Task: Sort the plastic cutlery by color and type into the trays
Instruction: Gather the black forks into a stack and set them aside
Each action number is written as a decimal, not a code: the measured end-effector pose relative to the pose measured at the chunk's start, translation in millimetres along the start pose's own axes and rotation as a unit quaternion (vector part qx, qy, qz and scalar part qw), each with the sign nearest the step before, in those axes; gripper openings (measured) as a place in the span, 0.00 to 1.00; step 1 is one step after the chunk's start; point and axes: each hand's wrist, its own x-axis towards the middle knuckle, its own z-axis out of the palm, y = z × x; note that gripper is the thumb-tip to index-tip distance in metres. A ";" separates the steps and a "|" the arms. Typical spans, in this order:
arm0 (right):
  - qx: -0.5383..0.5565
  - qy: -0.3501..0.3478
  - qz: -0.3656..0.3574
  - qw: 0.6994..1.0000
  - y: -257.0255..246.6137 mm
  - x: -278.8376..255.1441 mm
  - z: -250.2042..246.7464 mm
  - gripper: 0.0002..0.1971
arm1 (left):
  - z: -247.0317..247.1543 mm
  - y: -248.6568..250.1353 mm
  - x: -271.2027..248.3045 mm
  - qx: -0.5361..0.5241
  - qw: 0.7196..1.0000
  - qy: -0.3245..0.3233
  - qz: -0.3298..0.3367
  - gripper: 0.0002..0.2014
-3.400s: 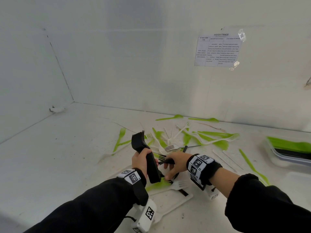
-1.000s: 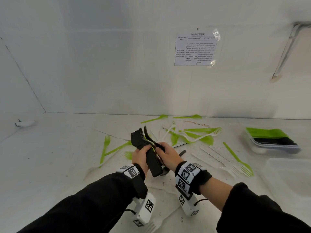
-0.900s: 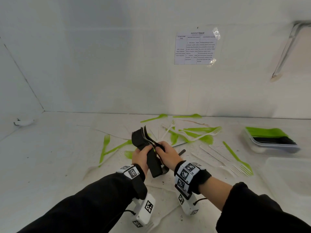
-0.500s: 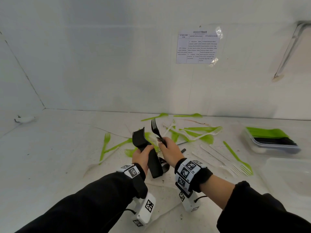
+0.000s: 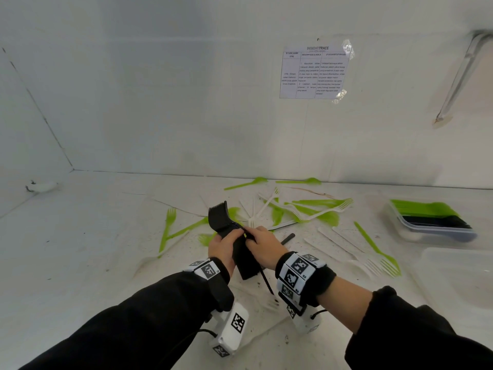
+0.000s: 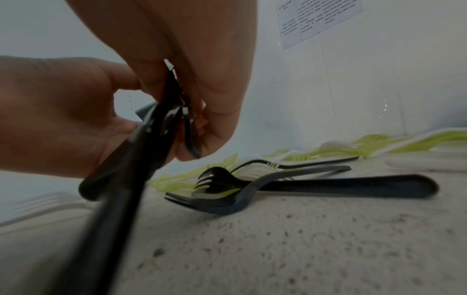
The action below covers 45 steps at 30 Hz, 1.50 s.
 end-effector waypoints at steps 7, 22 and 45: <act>0.131 0.033 0.012 0.991 3.0 1.2 -10.3 0.12 | -1.6 -4.8 0.4 0.042 0.999 0.014 0.013 0.07; 0.159 0.157 0.041 0.974 -1.8 21.8 -9.3 0.16 | -3.4 -4.7 -5.7 0.074 0.997 -0.013 0.021 0.07; -0.353 -0.140 0.068 0.923 29.3 17.6 -33.3 0.15 | -10.3 4.4 -10.1 0.076 0.996 -0.014 0.034 0.06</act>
